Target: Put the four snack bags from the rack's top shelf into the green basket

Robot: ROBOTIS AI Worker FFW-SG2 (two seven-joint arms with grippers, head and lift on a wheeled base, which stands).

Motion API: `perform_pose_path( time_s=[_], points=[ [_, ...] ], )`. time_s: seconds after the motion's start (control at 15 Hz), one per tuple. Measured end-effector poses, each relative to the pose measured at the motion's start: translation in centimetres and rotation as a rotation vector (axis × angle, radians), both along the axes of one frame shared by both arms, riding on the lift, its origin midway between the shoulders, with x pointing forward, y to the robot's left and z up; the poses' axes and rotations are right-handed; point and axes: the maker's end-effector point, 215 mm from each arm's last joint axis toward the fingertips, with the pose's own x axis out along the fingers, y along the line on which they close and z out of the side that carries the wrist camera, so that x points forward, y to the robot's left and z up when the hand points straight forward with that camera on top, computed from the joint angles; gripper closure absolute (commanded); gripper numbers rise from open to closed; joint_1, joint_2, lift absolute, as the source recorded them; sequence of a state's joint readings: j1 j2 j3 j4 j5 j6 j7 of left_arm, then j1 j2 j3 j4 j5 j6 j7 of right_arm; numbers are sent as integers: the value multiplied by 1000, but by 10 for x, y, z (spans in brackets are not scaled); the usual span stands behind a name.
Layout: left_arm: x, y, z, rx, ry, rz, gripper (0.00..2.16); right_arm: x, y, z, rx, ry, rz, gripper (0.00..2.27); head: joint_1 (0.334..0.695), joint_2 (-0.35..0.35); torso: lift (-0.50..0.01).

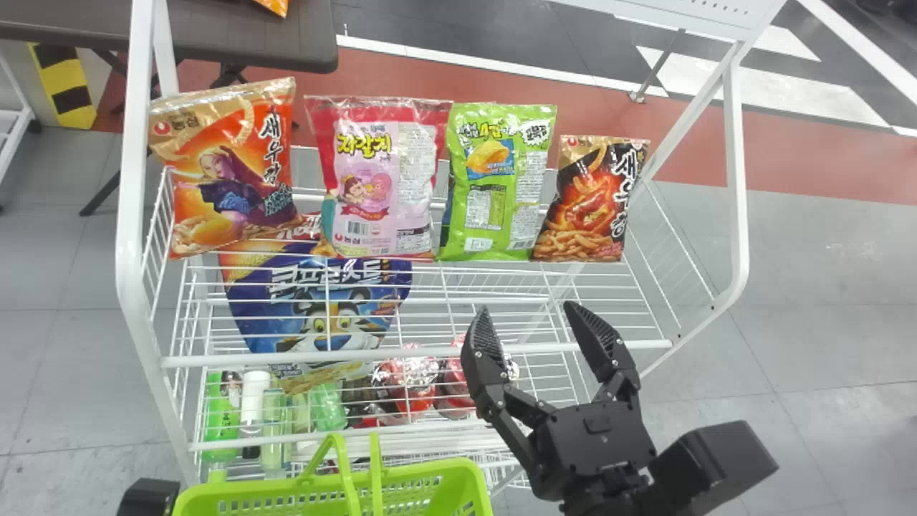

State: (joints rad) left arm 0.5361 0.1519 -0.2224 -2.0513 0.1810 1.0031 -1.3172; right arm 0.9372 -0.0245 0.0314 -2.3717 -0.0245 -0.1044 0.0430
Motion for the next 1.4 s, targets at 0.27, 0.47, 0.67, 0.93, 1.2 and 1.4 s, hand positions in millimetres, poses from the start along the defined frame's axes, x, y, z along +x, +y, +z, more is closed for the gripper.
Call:
perform_pose_path(
  time_s=[0.27,0.47,0.67,0.93,1.2,1.4],
  points=[
    [0,0,1,-3,0,-1,1585,1,0,-1,-1,-3,1,144,695,-350,0],
    [1,-1,1,-3,-5,-2,1585,2,0,-3,-1,-7,4,144,695,-350,0],
    [3,-2,3,-4,-11,-6,1585,5,1,-9,-1,-10,5,144,695,-350,0],
    [0,-5,-5,29,-21,-23,1585,39,17,-23,-2,-32,29,144,695,-350,0],
    [-3,-7,-8,42,-30,-36,1585,103,81,-42,-6,-1,173,144,695,-350,0],
    [-3,-8,-7,44,-35,-41,1582,151,130,-50,-2,19,286,144,695,-234,0]
  ],
)
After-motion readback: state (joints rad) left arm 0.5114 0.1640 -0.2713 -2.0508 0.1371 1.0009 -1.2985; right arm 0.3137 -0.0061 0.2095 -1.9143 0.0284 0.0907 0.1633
